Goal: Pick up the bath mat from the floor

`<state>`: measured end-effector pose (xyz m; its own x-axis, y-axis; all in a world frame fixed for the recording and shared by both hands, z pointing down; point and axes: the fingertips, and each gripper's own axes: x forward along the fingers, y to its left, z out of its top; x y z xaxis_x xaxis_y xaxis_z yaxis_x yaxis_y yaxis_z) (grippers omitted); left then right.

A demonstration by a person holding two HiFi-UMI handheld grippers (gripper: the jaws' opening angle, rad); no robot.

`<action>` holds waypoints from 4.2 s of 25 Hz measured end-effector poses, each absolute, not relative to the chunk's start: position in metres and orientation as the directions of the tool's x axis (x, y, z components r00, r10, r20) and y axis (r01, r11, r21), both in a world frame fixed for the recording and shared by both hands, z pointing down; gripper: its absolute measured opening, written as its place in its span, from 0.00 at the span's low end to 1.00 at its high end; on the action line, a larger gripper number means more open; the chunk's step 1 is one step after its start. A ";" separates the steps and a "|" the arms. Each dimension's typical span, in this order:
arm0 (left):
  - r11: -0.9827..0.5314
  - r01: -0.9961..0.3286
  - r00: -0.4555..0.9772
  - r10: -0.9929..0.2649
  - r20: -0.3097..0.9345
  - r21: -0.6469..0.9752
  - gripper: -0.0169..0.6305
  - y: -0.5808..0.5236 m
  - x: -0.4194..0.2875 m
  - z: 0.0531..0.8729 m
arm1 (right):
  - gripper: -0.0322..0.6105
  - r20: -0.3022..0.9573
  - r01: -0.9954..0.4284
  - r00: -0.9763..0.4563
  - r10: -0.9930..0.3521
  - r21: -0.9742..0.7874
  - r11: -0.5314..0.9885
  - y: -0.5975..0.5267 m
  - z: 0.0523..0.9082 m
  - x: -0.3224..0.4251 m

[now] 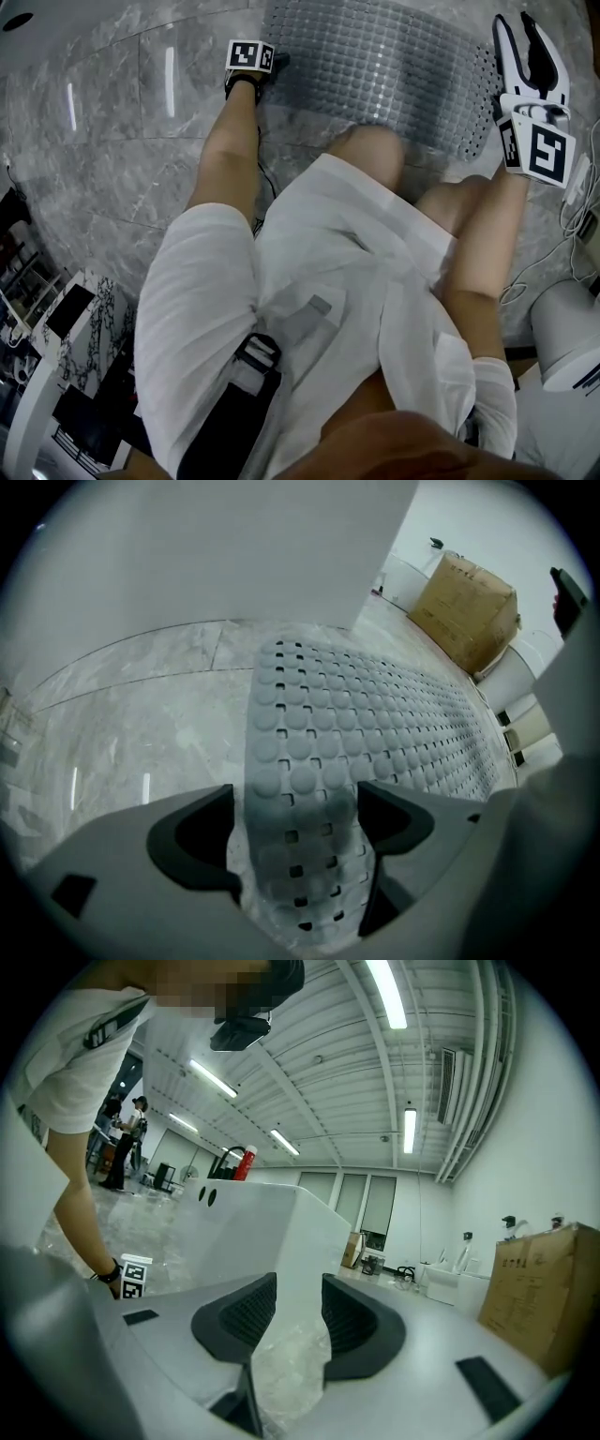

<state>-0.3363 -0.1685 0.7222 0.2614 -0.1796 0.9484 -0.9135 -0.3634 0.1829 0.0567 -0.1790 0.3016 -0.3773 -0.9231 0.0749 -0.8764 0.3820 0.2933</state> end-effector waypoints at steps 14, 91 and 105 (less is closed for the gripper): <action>-0.302 -0.950 0.152 -0.229 0.962 0.078 0.83 -0.167 -0.353 0.732 | 0.31 0.088 -0.879 -0.373 -0.924 0.284 0.382 -0.179 0.309 0.060; -0.597 -0.782 0.619 -0.777 -0.112 -0.181 0.10 -0.220 0.045 0.179 | 0.13 -0.175 -0.988 -0.108 -0.979 0.124 0.087 -0.129 0.241 0.204; -0.620 -0.764 0.642 -0.758 -0.119 -0.177 0.11 -0.215 0.037 0.205 | 0.09 -0.149 -0.990 -0.073 -0.986 0.134 0.053 -0.130 0.244 0.210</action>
<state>0.0374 -0.2151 0.2049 0.6418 -0.7576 -0.1187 -0.7644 -0.6199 -0.1771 0.2098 -0.1300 0.2445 -0.0728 -0.9862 -0.1489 -0.9896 0.0528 0.1341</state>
